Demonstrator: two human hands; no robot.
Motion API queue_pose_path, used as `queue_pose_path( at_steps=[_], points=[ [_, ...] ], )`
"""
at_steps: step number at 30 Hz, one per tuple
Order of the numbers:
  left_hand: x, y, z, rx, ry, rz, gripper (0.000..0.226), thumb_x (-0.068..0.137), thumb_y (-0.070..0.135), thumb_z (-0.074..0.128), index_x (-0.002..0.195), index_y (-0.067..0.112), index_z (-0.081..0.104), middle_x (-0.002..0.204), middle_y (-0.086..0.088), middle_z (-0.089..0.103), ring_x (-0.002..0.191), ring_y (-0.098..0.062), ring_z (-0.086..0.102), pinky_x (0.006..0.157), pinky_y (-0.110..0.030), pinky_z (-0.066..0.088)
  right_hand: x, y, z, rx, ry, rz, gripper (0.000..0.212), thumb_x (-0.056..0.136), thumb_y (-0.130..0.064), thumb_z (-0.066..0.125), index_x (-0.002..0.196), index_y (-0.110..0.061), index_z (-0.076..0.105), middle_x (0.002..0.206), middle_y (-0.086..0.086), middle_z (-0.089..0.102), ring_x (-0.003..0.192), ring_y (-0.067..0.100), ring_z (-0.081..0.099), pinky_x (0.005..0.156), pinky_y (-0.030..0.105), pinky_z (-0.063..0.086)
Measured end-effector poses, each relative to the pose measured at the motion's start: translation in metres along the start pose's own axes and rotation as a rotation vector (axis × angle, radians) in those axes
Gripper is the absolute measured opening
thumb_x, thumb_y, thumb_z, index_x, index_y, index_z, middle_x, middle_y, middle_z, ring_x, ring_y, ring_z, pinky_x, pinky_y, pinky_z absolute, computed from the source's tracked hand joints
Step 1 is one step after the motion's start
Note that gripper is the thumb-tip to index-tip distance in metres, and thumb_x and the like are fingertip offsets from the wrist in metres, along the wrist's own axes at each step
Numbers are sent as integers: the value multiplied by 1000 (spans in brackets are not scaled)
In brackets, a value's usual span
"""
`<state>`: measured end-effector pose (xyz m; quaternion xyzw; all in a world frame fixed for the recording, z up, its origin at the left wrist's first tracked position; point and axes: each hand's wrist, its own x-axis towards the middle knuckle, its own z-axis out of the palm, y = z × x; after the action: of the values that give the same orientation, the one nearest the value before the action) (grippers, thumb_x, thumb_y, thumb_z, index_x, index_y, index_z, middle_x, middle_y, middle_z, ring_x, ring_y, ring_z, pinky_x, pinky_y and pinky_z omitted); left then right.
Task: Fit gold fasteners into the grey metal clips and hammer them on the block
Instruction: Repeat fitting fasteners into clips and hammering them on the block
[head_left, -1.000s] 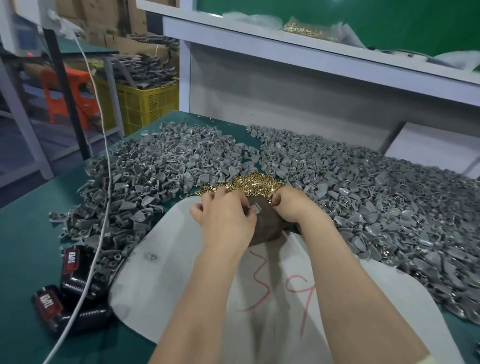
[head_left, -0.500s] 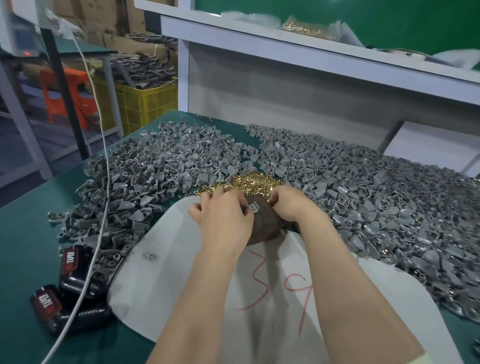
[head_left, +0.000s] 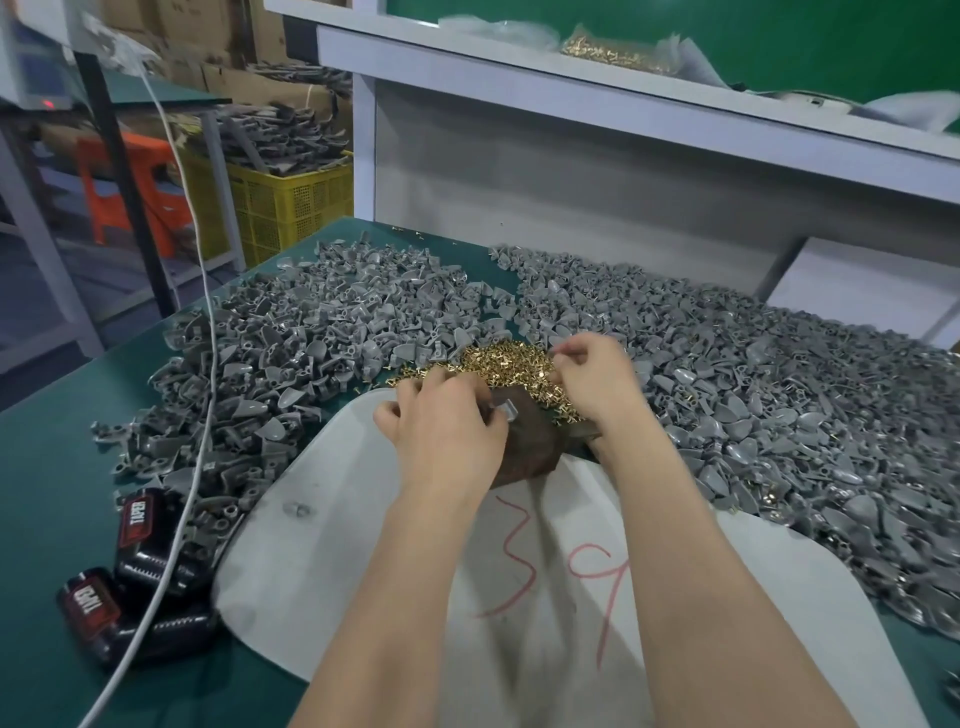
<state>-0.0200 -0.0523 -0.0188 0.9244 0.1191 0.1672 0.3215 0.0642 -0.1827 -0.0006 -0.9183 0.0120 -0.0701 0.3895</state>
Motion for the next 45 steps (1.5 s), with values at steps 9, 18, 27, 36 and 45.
queue_pose_path(
  at_steps=[9,18,27,36,45],
  points=[
    [0,14,-8,-314,50,194,15,92,27,57,103,27,68,104,6,63,105,-20,53,97,-44,36,-52,-28,-17,864,-275,6,17,93,4,49,89,-9,60,68,1,52,58,7,46,52,15,38],
    [-3,16,-3,-218,46,241,13,93,30,51,82,31,58,84,12,49,97,-19,48,81,-32,22,-70,-15,-11,493,-69,-135,17,92,-1,53,90,-14,64,85,3,66,77,12,60,70,24,50],
    [4,9,-2,-157,25,172,20,95,32,43,77,32,52,81,11,52,97,-23,51,83,-37,25,-78,-18,-10,-26,106,-560,26,86,4,58,107,-6,69,103,7,63,89,14,59,86,19,45],
    [5,5,-6,-209,139,28,22,94,35,47,96,27,68,103,4,62,106,-24,51,84,-35,23,-70,-7,-5,88,143,-259,24,88,-4,54,98,-17,72,95,-1,68,88,12,61,91,29,48],
    [0,1,-1,4,-65,13,10,88,29,58,93,34,65,115,4,58,115,-26,38,79,-33,18,-67,-4,9,132,28,-221,10,87,-8,64,89,-13,72,81,-6,66,83,15,63,84,28,49]
  ],
)
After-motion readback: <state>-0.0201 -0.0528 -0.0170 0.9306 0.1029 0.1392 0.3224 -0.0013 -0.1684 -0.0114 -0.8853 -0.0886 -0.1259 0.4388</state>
